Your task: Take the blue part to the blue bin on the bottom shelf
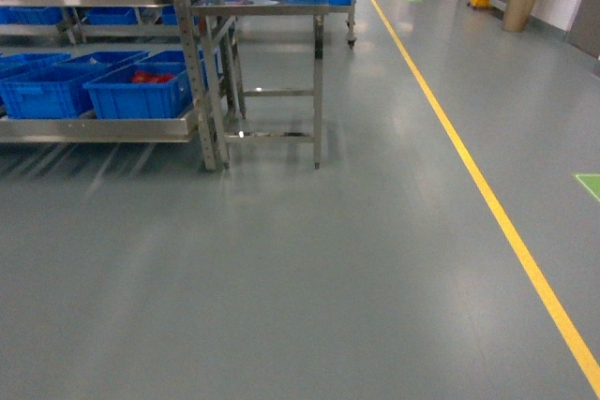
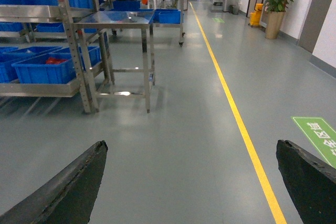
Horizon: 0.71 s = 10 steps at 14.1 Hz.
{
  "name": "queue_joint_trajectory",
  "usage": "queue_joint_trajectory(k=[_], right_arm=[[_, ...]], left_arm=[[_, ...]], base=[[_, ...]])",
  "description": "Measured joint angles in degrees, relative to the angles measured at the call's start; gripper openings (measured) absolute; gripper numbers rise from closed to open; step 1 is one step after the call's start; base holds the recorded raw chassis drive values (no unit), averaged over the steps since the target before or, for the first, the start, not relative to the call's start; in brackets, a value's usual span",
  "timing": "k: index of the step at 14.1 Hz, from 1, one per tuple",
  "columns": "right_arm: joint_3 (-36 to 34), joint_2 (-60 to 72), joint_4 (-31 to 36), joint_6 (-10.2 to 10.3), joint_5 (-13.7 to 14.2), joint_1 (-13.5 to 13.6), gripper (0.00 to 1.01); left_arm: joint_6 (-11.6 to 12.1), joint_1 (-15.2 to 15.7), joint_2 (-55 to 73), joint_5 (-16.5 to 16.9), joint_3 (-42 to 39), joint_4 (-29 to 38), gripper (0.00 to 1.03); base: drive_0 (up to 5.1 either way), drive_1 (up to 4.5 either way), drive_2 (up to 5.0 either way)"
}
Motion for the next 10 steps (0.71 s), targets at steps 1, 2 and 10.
queue_joint_trajectory(k=[1, 2, 10], right_arm=[[0.0, 0.0, 0.3, 0.0, 0.0, 0.0, 0.98], [0.0, 0.0, -0.1, 0.0, 0.0, 0.0, 0.98], [0.0, 0.0, 0.3, 0.0, 0.0, 0.0, 0.98]], left_arm=[[0.0, 0.0, 0.0, -0.1, 0.0, -0.3, 0.44], [0.0, 0.0, 0.0, 0.0, 0.0, -0.1, 0.44], [0.0, 0.0, 0.0, 0.0, 0.0, -0.1, 0.44]], base=[[0.0, 4.19, -4.2], [0.0, 4.15, -4.2], [-0.1, 4.12, -4.2]])
